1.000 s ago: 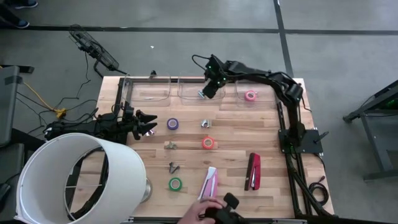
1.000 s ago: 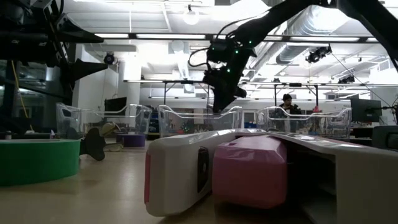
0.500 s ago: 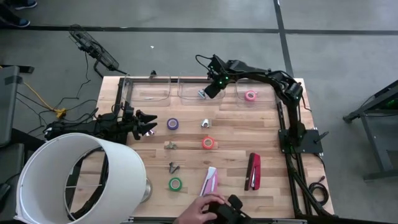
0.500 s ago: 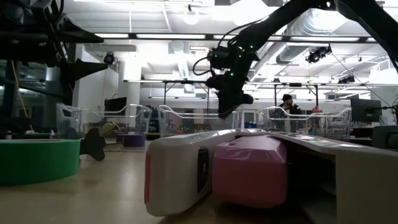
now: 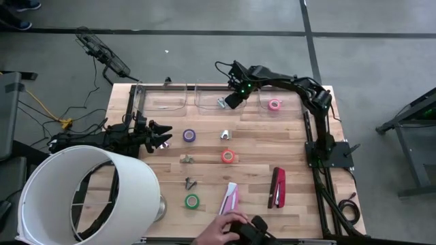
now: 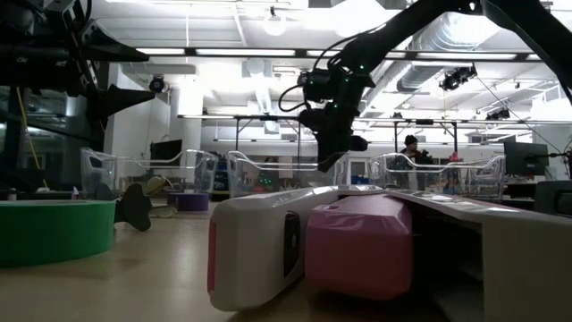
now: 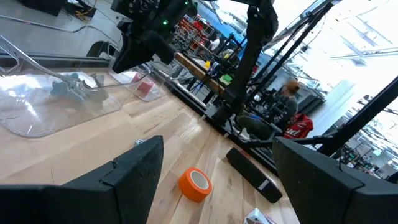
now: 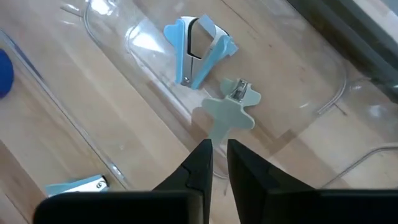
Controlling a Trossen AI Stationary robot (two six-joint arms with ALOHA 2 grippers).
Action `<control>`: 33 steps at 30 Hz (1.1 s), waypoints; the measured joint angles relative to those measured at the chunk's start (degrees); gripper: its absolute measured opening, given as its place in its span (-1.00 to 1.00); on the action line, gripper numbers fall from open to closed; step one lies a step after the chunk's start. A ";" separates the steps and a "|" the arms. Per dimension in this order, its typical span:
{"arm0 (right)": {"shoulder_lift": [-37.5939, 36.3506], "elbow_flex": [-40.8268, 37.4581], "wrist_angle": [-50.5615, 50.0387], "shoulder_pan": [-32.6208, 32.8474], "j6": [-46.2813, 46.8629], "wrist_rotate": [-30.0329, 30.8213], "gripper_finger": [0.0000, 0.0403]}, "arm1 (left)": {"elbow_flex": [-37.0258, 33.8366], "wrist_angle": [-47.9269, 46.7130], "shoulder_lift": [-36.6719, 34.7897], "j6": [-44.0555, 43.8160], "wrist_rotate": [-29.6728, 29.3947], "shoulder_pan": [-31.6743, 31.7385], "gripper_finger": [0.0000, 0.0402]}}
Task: Pick and place Stapler, Stapler remover, tape
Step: Put the orange tape into the right transparent bin
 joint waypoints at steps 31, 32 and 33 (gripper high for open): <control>-7.95 0.00 -1.21 5.31 13.40 -2.97 0.04 | 0.00 0.00 0.00 0.00 0.01 0.01 0.47; -8.23 0.00 -1.20 5.53 13.45 -2.85 0.03 | 0.00 0.00 0.01 -0.01 0.00 0.01 0.47; -8.61 0.00 -1.00 5.83 13.46 -2.66 0.02 | 0.00 0.00 0.01 -0.01 0.00 0.00 0.47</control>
